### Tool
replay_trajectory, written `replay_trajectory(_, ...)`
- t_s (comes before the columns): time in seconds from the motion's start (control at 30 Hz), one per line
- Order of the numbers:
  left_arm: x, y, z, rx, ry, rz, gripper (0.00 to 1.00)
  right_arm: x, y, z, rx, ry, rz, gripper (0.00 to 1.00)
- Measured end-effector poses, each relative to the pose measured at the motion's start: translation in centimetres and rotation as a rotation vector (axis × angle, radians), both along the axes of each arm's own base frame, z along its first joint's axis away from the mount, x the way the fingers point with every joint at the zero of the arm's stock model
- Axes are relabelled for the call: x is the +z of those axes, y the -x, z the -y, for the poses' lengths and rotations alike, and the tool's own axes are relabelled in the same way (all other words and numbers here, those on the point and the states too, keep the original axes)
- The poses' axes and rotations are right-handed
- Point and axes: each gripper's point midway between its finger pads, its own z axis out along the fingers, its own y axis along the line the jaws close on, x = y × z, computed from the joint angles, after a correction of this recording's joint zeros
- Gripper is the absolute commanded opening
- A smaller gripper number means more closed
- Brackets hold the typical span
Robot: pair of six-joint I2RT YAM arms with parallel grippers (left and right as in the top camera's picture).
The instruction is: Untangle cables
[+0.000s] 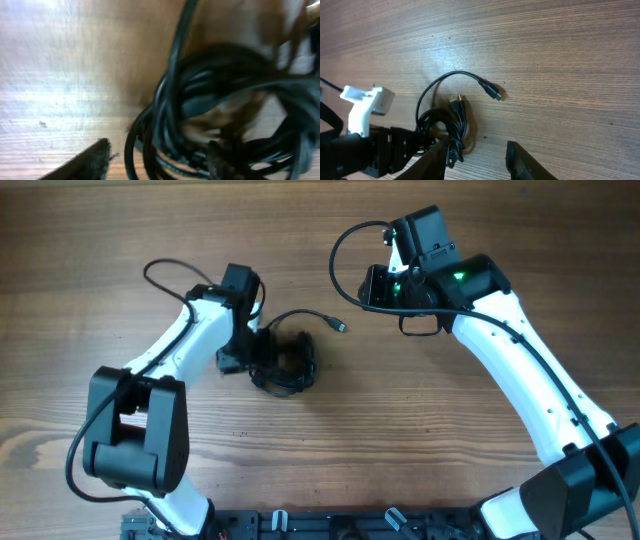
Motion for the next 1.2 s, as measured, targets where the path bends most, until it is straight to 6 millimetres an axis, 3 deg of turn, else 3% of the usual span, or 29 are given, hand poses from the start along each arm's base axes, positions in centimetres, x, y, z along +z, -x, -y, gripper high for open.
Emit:
replay_trajectory(0.13, 0.0, 2.2, 0.7, 0.082, 0.044, -0.103, 0.42, 0.0, 0.0, 0.0, 0.0, 0.0, 0.0, 0.41)
replay_trajectory(0.33, 0.2, 4.6, 0.8, 0.31, 0.02, -0.236, 0.37, 0.0, 0.0, 0.0, 0.0, 0.0, 0.0, 0.41)
replay_trajectory(0.5, -2.2, 6.8, 2.4, 0.417, 0.013, -0.263, 0.33, 0.0, 0.0, 0.0, 0.0, 0.0, 0.0, 0.41)
replay_trajectory(0.63, -3.1, 6.8, 3.8, 0.496, 0.048, -0.219, 0.3, 0.0, 0.0, 0.0, 0.0, 0.0, 0.0, 0.41)
replay_trajectory(0.7, -3.1, 6.7, 3.9, 0.526, 0.051, -0.22, 0.06, 0.0, 0.0, 0.0, 0.0, 0.0, 0.0, 0.41)
replay_trajectory(0.83, -3.0, 6.4, 4.2, 0.539, 0.07, -0.213, 0.04, 0.0, 0.0, 0.0, 0.0, 0.0, 0.0, 0.41)
replay_trajectory(0.97, -2.6, 3.9, 4.0, 0.482, 0.103, -0.145, 0.04, 0.2, -0.2, -0.3, 0.006, -0.016, 0.011, 0.4)
replay_trajectory(1.07, 0.3, -1.1, 3.8, 0.379, 0.163, 0.002, 0.04, 1.5, -0.7, -2.2, 0.104, -0.091, 0.067, 0.39)
replay_trajectory(1.13, 3.4, -5.5, 4.3, 0.263, 0.219, 0.158, 0.04, 3.0, -0.2, -4.6, 0.269, -0.181, 0.127, 0.37)
replay_trajectory(1.2, 5.1, -7.1, 4.8, 0.193, 0.238, 0.227, 0.04, 4.5, 0.1, -6.6, 0.399, -0.252, 0.201, 0.38)
